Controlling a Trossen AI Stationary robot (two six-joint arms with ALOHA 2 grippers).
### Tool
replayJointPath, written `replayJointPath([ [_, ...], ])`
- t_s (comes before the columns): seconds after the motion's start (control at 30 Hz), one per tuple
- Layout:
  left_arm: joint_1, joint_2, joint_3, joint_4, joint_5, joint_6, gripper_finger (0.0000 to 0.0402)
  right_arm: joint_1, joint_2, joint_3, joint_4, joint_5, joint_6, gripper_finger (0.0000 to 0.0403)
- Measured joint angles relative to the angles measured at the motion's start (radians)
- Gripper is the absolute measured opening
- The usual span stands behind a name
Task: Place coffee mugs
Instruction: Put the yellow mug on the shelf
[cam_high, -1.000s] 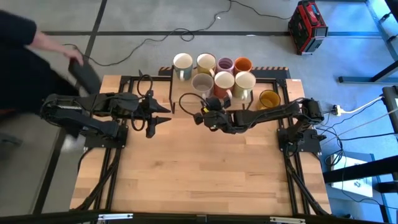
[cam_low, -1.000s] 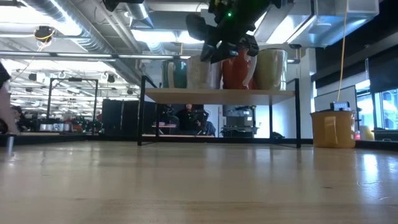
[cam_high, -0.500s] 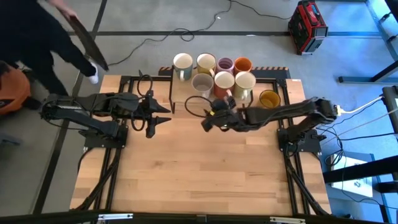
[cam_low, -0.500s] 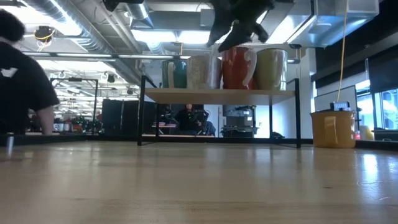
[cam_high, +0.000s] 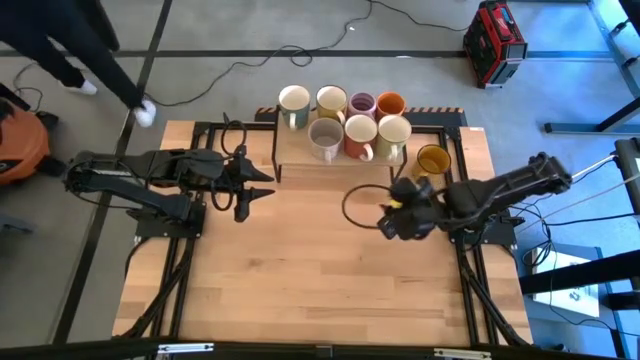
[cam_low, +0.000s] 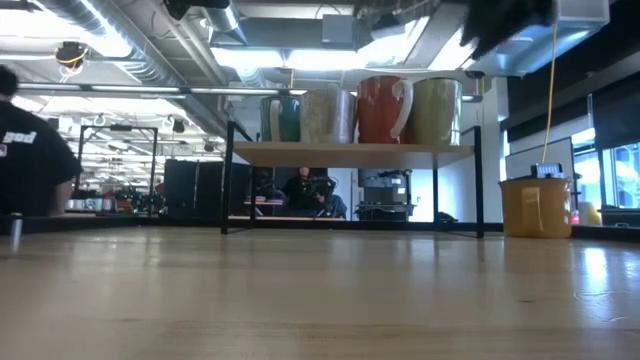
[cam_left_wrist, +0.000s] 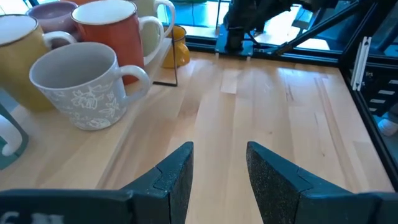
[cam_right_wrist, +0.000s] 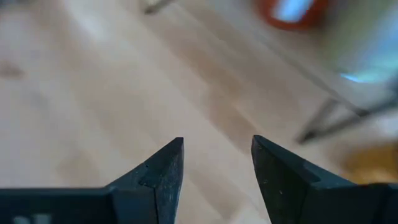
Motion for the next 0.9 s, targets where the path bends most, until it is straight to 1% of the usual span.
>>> replayJointPath([
  [0.1,0.0,0.0,0.0,0.0,0.0,0.0,0.0144,0.033,-0.023,-0.052,-0.114,0.047,0.16,0.0177],
  [0.2,0.0,0.0,0.0,0.001,0.0,0.0,0.0144,0.039,-0.066,-0.171,-0.147,0.049,0.343,0.0177],
  [0.4,0.0,0.0,0.0,0.001,-0.004,-0.002,0.0144,0.036,-0.171,-0.454,-0.068,0.026,0.655,0.0177],
  [0.53,0.0,0.0,0.0,0.001,-0.004,-0.022,0.0144,0.036,-0.227,-0.579,-0.061,0.003,0.854,0.0177],
  [0.6,0.0,0.0,0.0,0.001,-0.004,-0.029,0.0144,0.036,-0.245,-0.615,-0.055,0.011,0.909,0.0177],
  [0.7,0.0,0.0,0.0,0.001,-0.004,-0.031,0.0144,0.009,-0.248,-0.624,-0.032,0.05,0.918,0.0185],
  [0.9,0.0,0.0,0.0,0.002,-0.004,-0.031,0.0144,-0.108,-0.24,-0.626,-0.033,0.058,0.913,0.0243],
])
